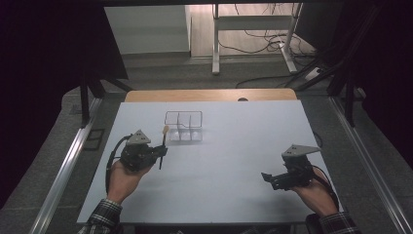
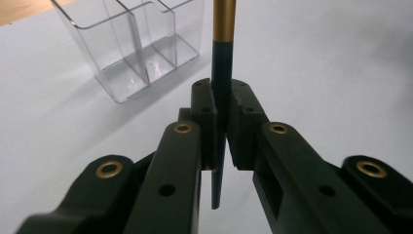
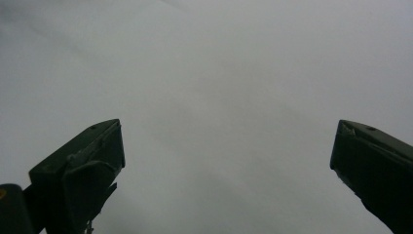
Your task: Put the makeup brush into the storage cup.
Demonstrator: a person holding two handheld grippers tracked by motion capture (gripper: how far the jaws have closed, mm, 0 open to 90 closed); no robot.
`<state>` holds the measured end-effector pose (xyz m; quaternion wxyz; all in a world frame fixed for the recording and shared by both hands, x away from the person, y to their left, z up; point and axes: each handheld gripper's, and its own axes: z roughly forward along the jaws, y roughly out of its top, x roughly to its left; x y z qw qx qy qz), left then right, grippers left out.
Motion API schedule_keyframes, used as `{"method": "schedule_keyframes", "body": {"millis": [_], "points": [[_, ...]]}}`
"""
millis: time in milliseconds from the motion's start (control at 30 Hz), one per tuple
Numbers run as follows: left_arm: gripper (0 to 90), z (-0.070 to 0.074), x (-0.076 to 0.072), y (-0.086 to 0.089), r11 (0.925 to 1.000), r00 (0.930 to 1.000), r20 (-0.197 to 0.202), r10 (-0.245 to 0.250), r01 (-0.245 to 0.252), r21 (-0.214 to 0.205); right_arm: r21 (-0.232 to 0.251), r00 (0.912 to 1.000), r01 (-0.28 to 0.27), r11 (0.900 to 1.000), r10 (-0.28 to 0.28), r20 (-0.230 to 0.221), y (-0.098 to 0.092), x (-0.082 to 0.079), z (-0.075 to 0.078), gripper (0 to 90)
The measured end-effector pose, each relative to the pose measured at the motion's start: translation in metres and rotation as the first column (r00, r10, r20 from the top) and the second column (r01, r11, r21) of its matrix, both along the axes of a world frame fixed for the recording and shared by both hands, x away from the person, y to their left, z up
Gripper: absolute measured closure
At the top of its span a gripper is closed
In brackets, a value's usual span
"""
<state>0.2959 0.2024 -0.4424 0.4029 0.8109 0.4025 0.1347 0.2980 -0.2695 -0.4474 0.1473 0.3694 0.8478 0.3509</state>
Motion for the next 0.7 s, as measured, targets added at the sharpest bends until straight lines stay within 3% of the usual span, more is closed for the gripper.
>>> {"method": "schedule_keyframes", "body": {"millis": [700], "points": [[83.2, 0.009, 0.022, 0.012, 0.9977, 0.9982, 0.02, 0.057, -0.056, -0.038, 0.026, 0.9979, 0.054, 0.9982, -0.053, -0.037, -0.027, -0.013, -0.003, 0.0]]}}
